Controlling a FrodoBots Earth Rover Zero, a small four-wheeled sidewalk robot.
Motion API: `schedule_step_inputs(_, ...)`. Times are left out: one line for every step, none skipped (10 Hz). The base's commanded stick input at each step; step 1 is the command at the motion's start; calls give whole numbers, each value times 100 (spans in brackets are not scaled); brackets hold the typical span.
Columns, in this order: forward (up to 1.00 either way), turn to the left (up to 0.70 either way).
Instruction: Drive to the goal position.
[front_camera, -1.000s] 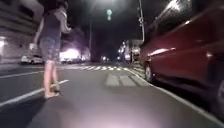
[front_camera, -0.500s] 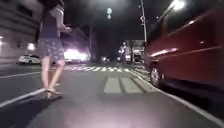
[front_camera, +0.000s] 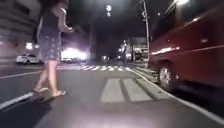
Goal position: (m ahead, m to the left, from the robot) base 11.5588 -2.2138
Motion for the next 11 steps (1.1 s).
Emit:
schedule_step_inputs(100,0)
schedule_step_inputs(100,0)
schedule_step_inputs(100,0)
schedule_step_inputs(100,0)
schedule_step_inputs(100,0)
schedule_step_inputs(100,0)
schedule_step_inputs(100,0)
schedule_step_inputs(100,0)
schedule_step_inputs(100,0)
schedule_step_inputs(100,0)
schedule_step_inputs(100,0)
